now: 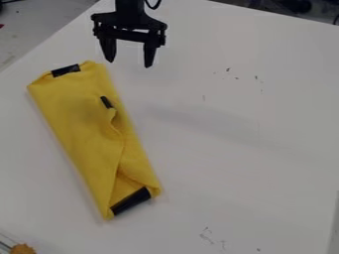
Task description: Unfold the cloth from top right to bottom left
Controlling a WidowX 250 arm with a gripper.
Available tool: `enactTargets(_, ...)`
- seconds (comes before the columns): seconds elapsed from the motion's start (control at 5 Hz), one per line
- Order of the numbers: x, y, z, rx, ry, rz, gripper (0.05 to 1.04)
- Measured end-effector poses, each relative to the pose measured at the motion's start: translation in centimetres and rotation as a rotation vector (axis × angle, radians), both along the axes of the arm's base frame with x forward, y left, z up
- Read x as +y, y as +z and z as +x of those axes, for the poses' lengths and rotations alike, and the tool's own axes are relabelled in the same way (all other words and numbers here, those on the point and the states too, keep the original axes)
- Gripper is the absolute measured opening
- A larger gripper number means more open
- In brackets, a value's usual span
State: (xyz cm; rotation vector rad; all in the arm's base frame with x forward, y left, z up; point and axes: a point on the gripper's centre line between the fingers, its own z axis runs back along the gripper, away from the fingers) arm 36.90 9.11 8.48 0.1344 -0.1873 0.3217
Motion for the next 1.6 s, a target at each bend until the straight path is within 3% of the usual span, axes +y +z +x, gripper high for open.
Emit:
enactTargets(0.4, 0.0, -3.0, -1.6, 0.056, 0.023, -0.006, 1.0)
enactTargets(0.8, 1.2, -5.8, -4.0, 0.067, 0.089, -0.027, 1.0)
enactTargets(1.0, 1.7, -5.8, -4.9, 0.054, 0.129, -0.04, 0.948)
enactTargets(1.4, 1.9, -6.0, -5.5, 0.072, 0.143, -0.051, 0.363)
enactTargets(1.6, 2.0, -6.0, -5.5, 0.071, 0.141, -0.05, 0.162)
